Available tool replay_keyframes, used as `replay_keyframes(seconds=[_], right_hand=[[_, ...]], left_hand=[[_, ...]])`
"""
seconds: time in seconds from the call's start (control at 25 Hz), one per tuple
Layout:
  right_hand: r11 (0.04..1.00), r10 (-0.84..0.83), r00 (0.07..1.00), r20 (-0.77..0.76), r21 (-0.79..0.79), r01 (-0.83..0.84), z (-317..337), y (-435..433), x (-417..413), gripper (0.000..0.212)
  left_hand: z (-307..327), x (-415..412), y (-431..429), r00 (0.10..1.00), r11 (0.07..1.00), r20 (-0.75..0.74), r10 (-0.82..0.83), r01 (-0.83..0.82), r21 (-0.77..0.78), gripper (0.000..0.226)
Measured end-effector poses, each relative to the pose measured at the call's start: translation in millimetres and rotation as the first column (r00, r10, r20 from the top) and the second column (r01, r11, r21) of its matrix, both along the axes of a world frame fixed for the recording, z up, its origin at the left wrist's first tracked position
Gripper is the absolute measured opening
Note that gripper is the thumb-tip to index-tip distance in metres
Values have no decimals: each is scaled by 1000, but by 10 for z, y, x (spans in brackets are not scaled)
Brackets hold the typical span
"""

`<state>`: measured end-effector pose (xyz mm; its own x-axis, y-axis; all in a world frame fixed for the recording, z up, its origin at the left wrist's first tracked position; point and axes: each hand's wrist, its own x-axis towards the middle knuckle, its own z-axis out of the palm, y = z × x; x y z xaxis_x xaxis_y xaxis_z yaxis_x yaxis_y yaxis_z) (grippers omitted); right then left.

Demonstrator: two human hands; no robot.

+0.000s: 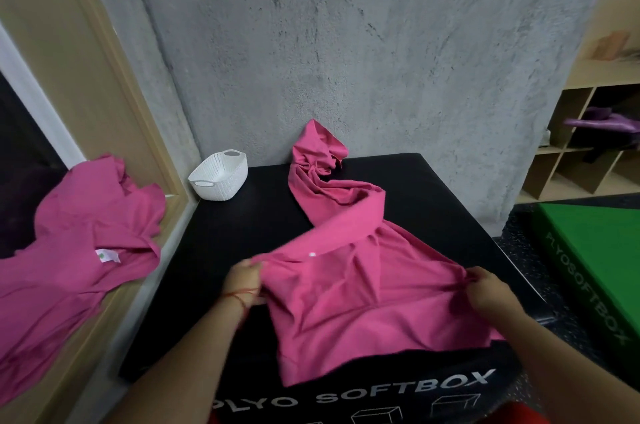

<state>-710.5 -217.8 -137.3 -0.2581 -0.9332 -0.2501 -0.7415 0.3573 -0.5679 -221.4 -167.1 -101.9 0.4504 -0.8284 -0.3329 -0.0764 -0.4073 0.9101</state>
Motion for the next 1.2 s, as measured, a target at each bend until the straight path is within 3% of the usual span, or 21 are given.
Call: replay_keyframes(seconds=[0.04,0.08,0.16,0.24,0.28,0.36,0.48,0.6,0.84,1.12,1.2], right_hand=[[999,-27,999,-36,28,28,-16,10,-140,48],[997,-39,996,-85,60,44,-32,12,-256,49],[989,-26,983,-180,137,52,-40,22,-319,46],[988,5,956,-294,152,41,-2,-2,-174,47],[992,33,934,-356,127,13,39,-25,-51,50],[994,108,907,-407,38,-101,105,-102,254,57],[953,260,879,-400,-43,-301,98,-237,785,56],[929,331,867,-372,-32,-369,-21,-369,1135,51],[857,238,861,-450,-321,-405,-667,-261,1154,50],[840,196,879,-436,-389,-380,-681,-330,1152,45],[834,196,885,-422,-403,-377,-700,-342,1129,45]], left_hand=[[-18,302,72,997,993,-7,73,-73,92,9],[-64,581,189,997,976,67,47,-60,209,13],[-124,960,419,952,860,257,-167,13,511,33],[-126,1085,469,862,723,330,-385,59,688,41],[-116,1069,401,811,728,391,-435,61,683,40],[-106,931,160,702,833,573,-424,54,550,44],[-13,315,-124,683,949,662,-309,177,261,42],[107,-447,-333,588,915,736,-337,389,108,43],[232,-1211,-944,312,814,867,-389,557,165,63],[204,-1659,-1760,130,814,891,-436,480,328,60],[226,-1616,-1884,178,820,865,-470,450,353,45]])
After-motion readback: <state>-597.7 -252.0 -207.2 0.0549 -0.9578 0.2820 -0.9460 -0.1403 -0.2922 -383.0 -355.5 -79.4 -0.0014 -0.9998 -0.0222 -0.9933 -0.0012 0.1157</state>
